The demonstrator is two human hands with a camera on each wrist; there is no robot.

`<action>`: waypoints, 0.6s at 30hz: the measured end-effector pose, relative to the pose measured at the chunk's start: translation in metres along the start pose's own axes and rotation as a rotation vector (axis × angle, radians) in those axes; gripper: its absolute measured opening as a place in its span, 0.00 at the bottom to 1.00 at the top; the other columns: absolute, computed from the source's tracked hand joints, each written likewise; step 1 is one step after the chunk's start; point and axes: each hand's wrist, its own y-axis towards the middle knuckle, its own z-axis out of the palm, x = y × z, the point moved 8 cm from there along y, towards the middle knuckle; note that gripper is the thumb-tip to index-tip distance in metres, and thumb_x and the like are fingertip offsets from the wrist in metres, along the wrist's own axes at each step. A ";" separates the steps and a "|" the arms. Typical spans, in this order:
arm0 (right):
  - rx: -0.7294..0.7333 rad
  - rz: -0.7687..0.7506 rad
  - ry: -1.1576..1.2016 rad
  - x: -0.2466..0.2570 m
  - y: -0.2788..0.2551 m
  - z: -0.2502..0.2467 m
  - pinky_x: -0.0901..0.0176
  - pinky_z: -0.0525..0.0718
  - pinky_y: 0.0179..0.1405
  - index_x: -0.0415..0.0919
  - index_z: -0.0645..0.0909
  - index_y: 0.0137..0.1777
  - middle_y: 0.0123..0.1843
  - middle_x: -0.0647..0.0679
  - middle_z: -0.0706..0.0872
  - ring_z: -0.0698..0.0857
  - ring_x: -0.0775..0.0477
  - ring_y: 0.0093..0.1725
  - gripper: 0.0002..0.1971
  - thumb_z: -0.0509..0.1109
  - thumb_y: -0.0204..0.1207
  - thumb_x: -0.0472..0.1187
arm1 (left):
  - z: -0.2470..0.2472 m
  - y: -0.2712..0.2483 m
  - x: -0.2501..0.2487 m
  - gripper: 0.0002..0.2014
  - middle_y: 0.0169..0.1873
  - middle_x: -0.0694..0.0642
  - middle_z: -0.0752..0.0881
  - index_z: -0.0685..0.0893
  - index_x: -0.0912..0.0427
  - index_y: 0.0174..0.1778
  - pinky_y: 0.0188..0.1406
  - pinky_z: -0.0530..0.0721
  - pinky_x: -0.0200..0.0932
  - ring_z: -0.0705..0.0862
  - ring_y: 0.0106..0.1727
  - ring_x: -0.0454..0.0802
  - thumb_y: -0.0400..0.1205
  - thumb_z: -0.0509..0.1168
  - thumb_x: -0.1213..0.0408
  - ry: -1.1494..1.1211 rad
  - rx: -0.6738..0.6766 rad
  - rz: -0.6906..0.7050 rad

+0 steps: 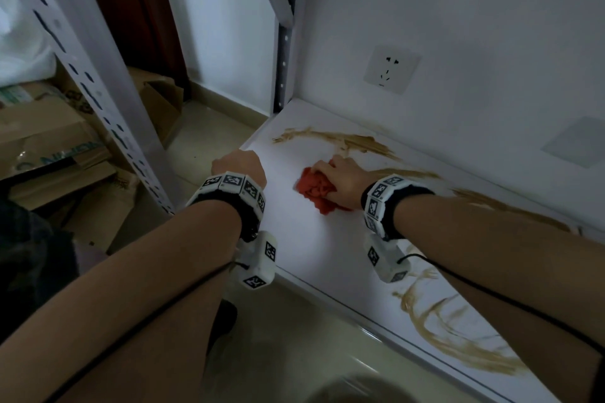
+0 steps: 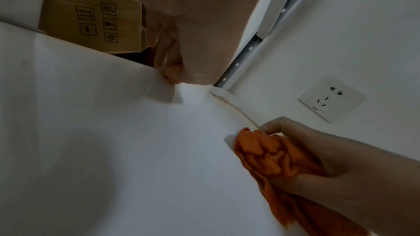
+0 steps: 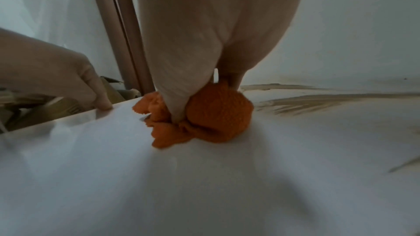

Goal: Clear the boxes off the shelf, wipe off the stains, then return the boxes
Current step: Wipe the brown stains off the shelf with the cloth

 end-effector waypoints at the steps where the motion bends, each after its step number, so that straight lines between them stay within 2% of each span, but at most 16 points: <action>1: -0.013 -0.020 0.039 0.005 0.000 -0.003 0.52 0.76 0.55 0.46 0.64 0.75 0.67 0.38 0.67 0.77 0.36 0.59 0.26 0.64 0.77 0.39 | 0.001 0.001 0.001 0.18 0.45 0.59 0.88 0.68 0.57 0.23 0.39 0.76 0.41 0.79 0.37 0.54 0.80 0.59 0.70 0.002 0.015 -0.005; 3: -0.098 -0.047 0.148 0.013 0.002 -0.015 0.55 0.78 0.45 0.45 0.67 0.73 0.63 0.41 0.67 0.79 0.39 0.52 0.24 0.64 0.76 0.35 | 0.002 0.002 0.003 0.15 0.45 0.59 0.88 0.71 0.59 0.25 0.40 0.78 0.41 0.78 0.36 0.54 0.80 0.59 0.69 0.012 0.048 -0.020; 4: -0.149 -0.051 0.206 0.018 0.003 -0.021 0.54 0.80 0.45 0.46 0.66 0.73 0.64 0.42 0.66 0.80 0.40 0.53 0.25 0.64 0.76 0.35 | 0.002 0.002 0.003 0.13 0.45 0.59 0.87 0.74 0.60 0.28 0.41 0.78 0.42 0.80 0.37 0.54 0.80 0.59 0.69 0.025 0.060 -0.023; 6: -0.194 -0.038 0.252 0.025 0.008 -0.024 0.49 0.82 0.58 0.48 0.63 0.77 0.73 0.41 0.62 0.78 0.37 0.62 0.31 0.69 0.75 0.38 | 0.002 0.000 0.001 0.08 0.45 0.58 0.87 0.81 0.60 0.37 0.44 0.80 0.43 0.84 0.41 0.55 0.80 0.59 0.68 0.063 0.088 -0.020; 7: -0.166 -0.029 0.228 0.027 0.011 -0.020 0.46 0.78 0.66 0.49 0.61 0.79 0.77 0.41 0.58 0.74 0.35 0.67 0.35 0.72 0.73 0.42 | 0.002 -0.001 0.000 0.07 0.45 0.58 0.87 0.82 0.60 0.40 0.45 0.80 0.43 0.85 0.43 0.55 0.80 0.58 0.68 0.078 0.095 -0.022; 9: -0.058 -0.037 0.146 0.032 0.015 -0.004 0.43 0.68 0.74 0.51 0.58 0.81 0.81 0.44 0.55 0.66 0.32 0.73 0.40 0.74 0.71 0.49 | 0.003 0.000 0.000 0.08 0.44 0.57 0.86 0.78 0.60 0.36 0.45 0.80 0.42 0.82 0.40 0.54 0.81 0.58 0.68 0.093 0.100 -0.024; 11: -0.046 -0.158 0.067 0.044 0.012 0.000 0.45 0.62 0.78 0.49 0.59 0.81 0.82 0.44 0.58 0.64 0.35 0.77 0.37 0.71 0.75 0.53 | 0.001 0.002 0.000 0.10 0.42 0.57 0.85 0.75 0.60 0.33 0.45 0.80 0.43 0.79 0.38 0.53 0.81 0.58 0.68 0.086 0.097 -0.035; 14: -0.052 -0.366 -0.047 0.062 0.000 -0.002 0.51 0.57 0.81 0.47 0.63 0.81 0.82 0.43 0.62 0.62 0.40 0.80 0.27 0.61 0.82 0.48 | -0.001 0.003 0.001 0.13 0.41 0.57 0.84 0.72 0.60 0.28 0.45 0.79 0.42 0.79 0.38 0.53 0.80 0.59 0.69 0.080 0.093 -0.050; 16: 0.010 -0.413 -0.145 0.067 -0.005 0.005 0.55 0.52 0.79 0.49 0.62 0.81 0.83 0.42 0.60 0.59 0.40 0.81 0.25 0.57 0.84 0.43 | -0.001 0.002 0.001 0.15 0.43 0.57 0.85 0.69 0.58 0.26 0.44 0.77 0.41 0.81 0.40 0.54 0.80 0.58 0.69 0.084 0.099 -0.039; 18: 0.056 -0.406 -0.235 0.071 -0.005 0.009 0.52 0.53 0.80 0.51 0.59 0.82 0.84 0.42 0.57 0.57 0.37 0.81 0.27 0.58 0.83 0.42 | 0.000 0.003 0.001 0.14 0.46 0.57 0.86 0.70 0.59 0.27 0.44 0.76 0.41 0.83 0.44 0.54 0.80 0.58 0.68 0.091 0.114 -0.033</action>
